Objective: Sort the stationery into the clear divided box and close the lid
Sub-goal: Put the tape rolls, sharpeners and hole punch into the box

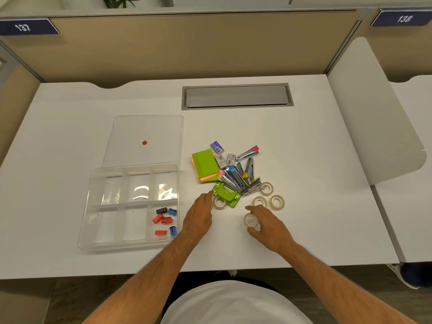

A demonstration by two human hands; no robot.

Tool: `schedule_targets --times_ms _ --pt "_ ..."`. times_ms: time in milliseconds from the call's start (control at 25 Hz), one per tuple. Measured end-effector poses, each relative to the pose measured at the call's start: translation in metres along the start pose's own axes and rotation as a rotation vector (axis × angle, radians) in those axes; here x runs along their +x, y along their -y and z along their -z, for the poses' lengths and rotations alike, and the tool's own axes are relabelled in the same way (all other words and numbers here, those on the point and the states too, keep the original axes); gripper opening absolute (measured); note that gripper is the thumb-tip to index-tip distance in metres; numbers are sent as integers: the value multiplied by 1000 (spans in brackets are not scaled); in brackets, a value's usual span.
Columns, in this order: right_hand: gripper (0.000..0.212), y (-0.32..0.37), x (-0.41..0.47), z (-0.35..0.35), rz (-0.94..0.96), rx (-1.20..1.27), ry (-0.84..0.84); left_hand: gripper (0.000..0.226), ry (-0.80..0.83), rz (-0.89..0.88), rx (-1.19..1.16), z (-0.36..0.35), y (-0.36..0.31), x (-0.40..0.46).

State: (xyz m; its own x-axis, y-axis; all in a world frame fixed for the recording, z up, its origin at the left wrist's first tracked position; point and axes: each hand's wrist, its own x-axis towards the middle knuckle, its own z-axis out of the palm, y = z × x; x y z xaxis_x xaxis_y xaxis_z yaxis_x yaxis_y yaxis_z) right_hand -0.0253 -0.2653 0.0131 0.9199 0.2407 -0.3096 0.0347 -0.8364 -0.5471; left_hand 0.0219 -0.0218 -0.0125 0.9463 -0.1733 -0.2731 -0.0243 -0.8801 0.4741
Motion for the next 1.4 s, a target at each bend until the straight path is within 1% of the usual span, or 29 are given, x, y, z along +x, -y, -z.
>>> schedule_targets --times_ms 160,240,320,400,480,520,600,680,760,840,880,960,1040,1120,1240,1320,1400 --pt "59 10 4 0 14 17 -9 58 11 10 -8 4 4 -2" --pt "57 19 7 -2 24 36 -45 59 8 6 -59 12 4 -5" --pt "54 32 14 -4 36 82 -89 62 -33 -35 -140 22 7 -12" --pt "48 49 23 -7 75 183 -128 61 -98 -86 -231 33 14 -21" --pt "41 72 31 -11 82 356 -162 59 -164 -99 -335 49 20 -31" --pt "38 85 36 -13 34 492 -159 58 -191 -93 -384 58 25 -35" --pt "32 113 47 -17 -108 840 -89 58 -237 -82 -490 72 36 -43" --pt "29 140 59 -22 -195 1127 -11 58 -269 -79 -600 87 47 -51" --pt "28 170 71 -30 -294 1353 46 58 -273 -82 -676 103 64 -58" --pt "27 198 78 -43 -316 1511 119 54 -287 -90 -739 118 82 -66" --pt "30 209 80 -50 -297 1542 162 53 -299 -92 -764 125 91 -69" --pt "39 234 86 -64 -248 1523 237 50 -309 -81 -791 136 113 -76" --pt "46 253 90 -79 -209 1484 264 48 -304 -90 -798 143 132 -83" --pt "46 268 91 -91 -211 1460 230 49 -269 -121 -792 149 147 -90" --pt "42 280 87 -98 -231 1402 152 52 -217 -121 -737 152 166 -95" --pt "39 284 83 -99 -252 1358 82 57 -211 -97 -615 151 183 -97" --pt "36 283 81 -98 -287 1334 17 69 -147 -53 -449 144 201 -96"
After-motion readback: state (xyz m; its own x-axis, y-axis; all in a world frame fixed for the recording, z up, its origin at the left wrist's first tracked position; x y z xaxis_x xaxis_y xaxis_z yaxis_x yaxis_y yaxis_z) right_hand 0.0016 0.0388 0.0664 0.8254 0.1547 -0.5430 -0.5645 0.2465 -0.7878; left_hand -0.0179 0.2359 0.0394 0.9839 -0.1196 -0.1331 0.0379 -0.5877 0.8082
